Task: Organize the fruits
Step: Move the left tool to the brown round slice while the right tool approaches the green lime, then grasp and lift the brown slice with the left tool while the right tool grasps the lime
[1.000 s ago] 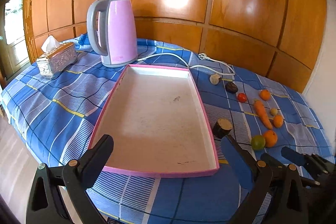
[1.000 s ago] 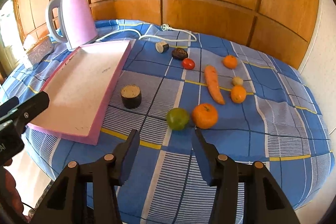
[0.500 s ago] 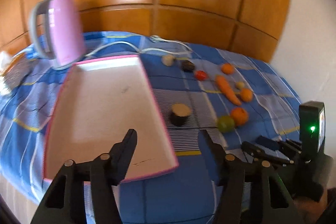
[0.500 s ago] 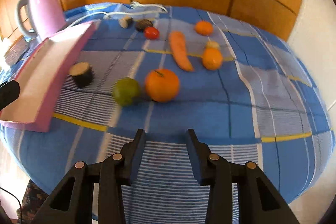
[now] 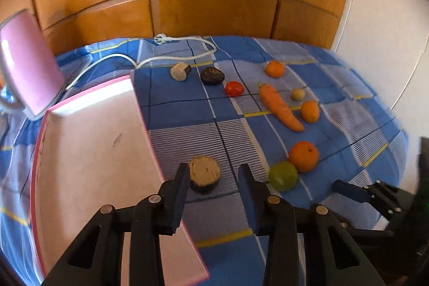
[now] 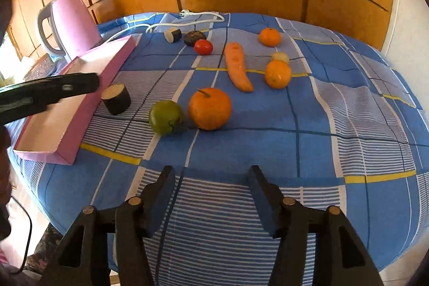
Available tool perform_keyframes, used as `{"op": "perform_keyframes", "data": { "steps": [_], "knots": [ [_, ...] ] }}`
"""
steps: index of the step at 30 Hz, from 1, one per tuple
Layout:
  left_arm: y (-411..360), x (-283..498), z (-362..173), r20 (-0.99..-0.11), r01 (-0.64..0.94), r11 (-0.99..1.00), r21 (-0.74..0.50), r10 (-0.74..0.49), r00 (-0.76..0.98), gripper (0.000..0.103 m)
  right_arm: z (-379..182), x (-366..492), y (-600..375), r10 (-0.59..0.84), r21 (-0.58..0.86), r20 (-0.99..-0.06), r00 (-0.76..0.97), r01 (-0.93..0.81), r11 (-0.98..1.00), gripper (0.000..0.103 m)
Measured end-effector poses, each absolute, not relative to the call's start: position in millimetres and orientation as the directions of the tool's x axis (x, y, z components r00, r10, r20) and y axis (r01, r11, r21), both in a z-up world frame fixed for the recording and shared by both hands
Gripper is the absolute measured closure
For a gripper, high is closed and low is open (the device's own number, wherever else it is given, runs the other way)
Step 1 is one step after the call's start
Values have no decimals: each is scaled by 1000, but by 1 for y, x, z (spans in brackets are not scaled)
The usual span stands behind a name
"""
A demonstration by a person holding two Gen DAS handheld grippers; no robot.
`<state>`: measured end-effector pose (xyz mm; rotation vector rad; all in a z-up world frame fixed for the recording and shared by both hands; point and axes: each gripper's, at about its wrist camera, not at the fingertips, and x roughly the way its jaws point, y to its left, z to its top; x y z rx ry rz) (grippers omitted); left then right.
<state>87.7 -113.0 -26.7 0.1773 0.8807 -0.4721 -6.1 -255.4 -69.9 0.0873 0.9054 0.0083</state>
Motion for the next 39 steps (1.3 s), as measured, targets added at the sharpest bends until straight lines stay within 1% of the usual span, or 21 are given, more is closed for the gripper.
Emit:
{"op": "perform_keyframes", "data": {
  "steps": [1,2,3,4,6,7,8,12,20,27,28,30,33,36,39],
  "knots": [
    [-116,94,-31,-784,472,881,-29,-313,537,61,-69,-7,-256,57,87,-781,622,18,996,63],
    [-119,97,-34,-791,475,880,-21,-305,531,55,-66,-7,-255,71,93,-775,628,2,996,64],
    [-123,102,-38,-801,483,875,-10,-296,520,52,-64,-7,-253,79,94,-768,636,-10,996,64],
    [-124,105,-42,-805,488,873,1,-289,519,49,-61,-7,-251,92,95,-758,646,-30,995,64],
    [-128,112,-51,-816,483,875,31,-256,518,49,-58,-5,-248,118,106,-750,651,-58,993,65],
    [-128,114,-55,-824,481,876,29,-252,508,54,-57,-3,-246,137,117,-749,648,-74,990,65],
    [-128,117,-58,-830,482,876,19,-255,496,69,-58,-1,-244,143,117,-751,645,-84,990,65],
    [-123,116,-62,-818,468,884,-3,-271,507,68,-64,11,-238,154,115,-761,630,-103,988,65],
    [-102,91,-48,-765,404,911,-81,-317,561,68,-67,35,-235,148,112,-753,642,-96,989,65],
    [-79,70,-31,-720,332,935,-125,-316,618,68,-74,50,-226,140,99,-768,624,-101,990,66],
    [-76,69,-30,-717,322,938,-129,-313,623,68,-75,51,-224,128,83,-770,625,-102,991,68],
    [-72,63,-24,-704,289,952,-103,-275,655,68,-75,52,-222,117,69,-770,627,-101,992,69],
    [-59,60,-17,-686,264,953,-146,-290,667,68,-75,51,-222,109,60,-771,627,-99,993,69],
    [-46,57,-11,-672,217,965,-145,-257,695,68,-75,49,-220,101,51,-775,624,-98,994,69],
    [-32,54,-11,-672,160,980,-115,-195,714,68,-74,48,-218,96,44,-779,620,-99,994,69]
  ]
}}
